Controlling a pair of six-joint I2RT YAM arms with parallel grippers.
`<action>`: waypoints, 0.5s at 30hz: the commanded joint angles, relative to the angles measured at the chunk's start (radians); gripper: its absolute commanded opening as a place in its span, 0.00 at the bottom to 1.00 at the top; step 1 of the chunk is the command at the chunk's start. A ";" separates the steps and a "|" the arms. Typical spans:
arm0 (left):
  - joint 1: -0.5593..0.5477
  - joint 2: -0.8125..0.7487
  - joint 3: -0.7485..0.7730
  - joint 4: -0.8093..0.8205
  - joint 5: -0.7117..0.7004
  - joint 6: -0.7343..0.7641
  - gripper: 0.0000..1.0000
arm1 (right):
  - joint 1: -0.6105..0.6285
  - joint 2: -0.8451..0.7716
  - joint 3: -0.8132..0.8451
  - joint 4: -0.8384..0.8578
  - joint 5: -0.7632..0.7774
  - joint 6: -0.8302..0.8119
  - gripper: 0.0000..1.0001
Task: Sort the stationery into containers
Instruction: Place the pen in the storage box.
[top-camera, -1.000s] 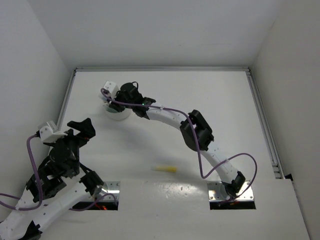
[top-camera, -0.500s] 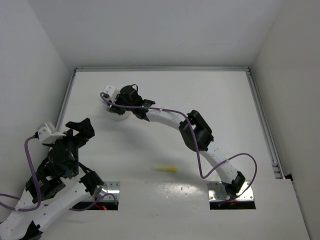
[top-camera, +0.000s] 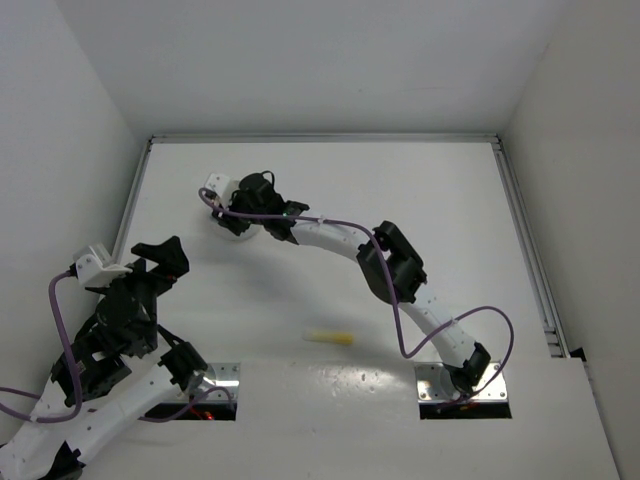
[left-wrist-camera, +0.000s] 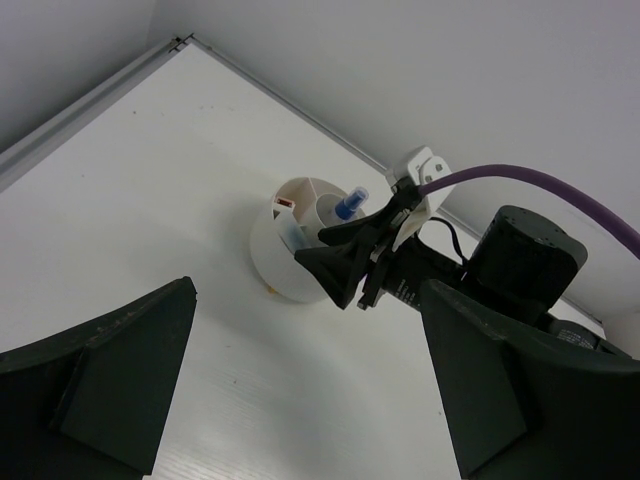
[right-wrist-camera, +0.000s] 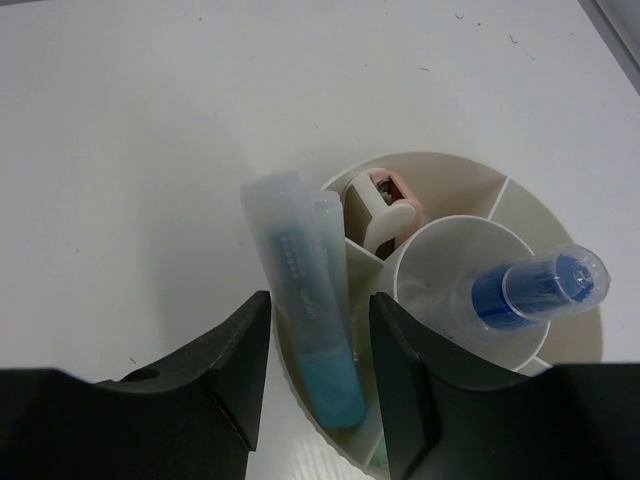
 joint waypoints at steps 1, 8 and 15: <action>0.007 -0.007 0.000 -0.001 -0.013 0.001 1.00 | 0.000 -0.048 0.015 0.025 0.004 -0.007 0.44; 0.007 -0.007 0.000 -0.001 -0.013 0.001 1.00 | 0.009 -0.093 0.078 -0.046 -0.015 -0.007 0.41; 0.007 -0.007 0.000 -0.001 -0.013 0.001 1.00 | 0.009 -0.185 0.100 -0.176 -0.034 -0.030 0.46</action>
